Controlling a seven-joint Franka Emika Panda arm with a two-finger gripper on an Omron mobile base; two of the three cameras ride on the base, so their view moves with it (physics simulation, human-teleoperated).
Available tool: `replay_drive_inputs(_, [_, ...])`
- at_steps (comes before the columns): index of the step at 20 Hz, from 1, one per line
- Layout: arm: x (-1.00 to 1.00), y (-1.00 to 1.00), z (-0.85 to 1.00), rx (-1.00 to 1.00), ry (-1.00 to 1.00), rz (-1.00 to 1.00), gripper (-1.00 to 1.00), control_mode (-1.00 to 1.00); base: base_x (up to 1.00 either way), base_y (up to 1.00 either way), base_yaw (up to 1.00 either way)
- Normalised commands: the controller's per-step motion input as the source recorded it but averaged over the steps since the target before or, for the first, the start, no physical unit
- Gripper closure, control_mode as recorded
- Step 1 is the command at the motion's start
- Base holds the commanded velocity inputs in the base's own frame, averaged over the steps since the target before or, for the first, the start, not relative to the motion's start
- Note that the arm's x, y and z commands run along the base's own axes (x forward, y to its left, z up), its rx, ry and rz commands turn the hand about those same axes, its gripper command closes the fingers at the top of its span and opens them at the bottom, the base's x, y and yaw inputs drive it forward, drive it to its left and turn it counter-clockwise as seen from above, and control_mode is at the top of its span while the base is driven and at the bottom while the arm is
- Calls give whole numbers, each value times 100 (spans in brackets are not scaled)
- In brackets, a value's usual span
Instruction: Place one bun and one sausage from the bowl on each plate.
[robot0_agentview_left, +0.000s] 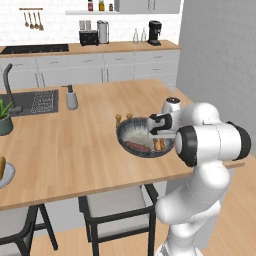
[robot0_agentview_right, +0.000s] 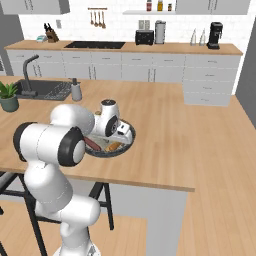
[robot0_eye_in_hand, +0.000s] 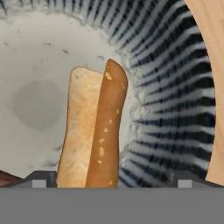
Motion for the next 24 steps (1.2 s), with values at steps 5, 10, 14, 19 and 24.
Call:
replay_drive_inputs(5, [5, 1, -12, 0, 0, 0, -100, -100, 0, 0, 0])
replay_drive_inputs(10, [0, 16, 0, 0, 0, 0, -100, -100, 0, 0, 0])
replay_drive_inputs(14, [0, 21, 0, -4, 0, 0, -100, -100, 0, 0, 0])
replay_drive_inputs(19, [0, 15, -8, -7, 0, 0, -100, -100, 0, 0, 0])
replay_drive_inputs(24, [0, 0, -24, -2, 1, 0, -100, -100, 0, 0, 0])
